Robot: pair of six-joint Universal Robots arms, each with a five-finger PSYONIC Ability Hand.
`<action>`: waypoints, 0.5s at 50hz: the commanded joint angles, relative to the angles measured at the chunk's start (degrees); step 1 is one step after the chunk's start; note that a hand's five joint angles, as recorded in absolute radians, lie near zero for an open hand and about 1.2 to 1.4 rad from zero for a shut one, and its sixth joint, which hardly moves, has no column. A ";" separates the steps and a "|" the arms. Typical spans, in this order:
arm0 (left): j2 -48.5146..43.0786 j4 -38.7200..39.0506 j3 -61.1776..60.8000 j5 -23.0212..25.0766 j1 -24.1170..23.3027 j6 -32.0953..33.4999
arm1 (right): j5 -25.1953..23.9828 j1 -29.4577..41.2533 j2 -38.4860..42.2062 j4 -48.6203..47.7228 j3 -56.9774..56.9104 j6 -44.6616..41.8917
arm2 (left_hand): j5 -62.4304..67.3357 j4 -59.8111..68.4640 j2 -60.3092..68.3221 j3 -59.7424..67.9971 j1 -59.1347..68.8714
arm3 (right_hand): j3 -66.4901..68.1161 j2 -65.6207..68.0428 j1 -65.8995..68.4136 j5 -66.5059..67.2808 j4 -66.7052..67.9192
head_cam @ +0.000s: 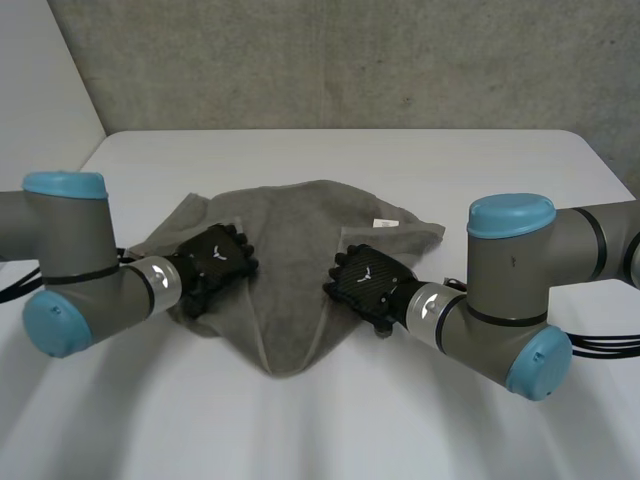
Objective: Fold the towel.
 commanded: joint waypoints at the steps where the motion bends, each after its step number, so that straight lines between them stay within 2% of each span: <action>1: 2.66 -4.91 -2.09 -0.04 3.01 1.46 | -0.09 -1.61 -1.85 0.00 1.49 -0.83 | -0.90 -3.19 -2.88 -2.57 -5.56 | -1.87 7.20 7.50 7.09 -3.05; 11: 8.73 -7.38 -7.81 0.14 6.71 1.55 | -0.62 -4.60 -5.28 -0.09 5.98 -1.00 | -0.90 -3.19 -2.88 -2.57 -5.56 | -1.87 7.21 7.51 7.10 -3.05; 15: 11.80 -8.09 -11.67 1.63 7.50 1.64 | -0.70 -5.83 -8.52 -0.53 8.26 -0.83 | -1.24 -3.19 -3.22 -2.57 -5.90 | -1.87 6.71 7.01 6.60 -3.05; 25: 15.32 -7.74 -14.23 4.18 9.52 1.64 | -0.53 -4.69 -9.50 -0.53 8.88 -0.21 | -1.07 -3.19 -3.05 -2.57 -5.73 | -1.87 2.34 2.64 2.23 -3.05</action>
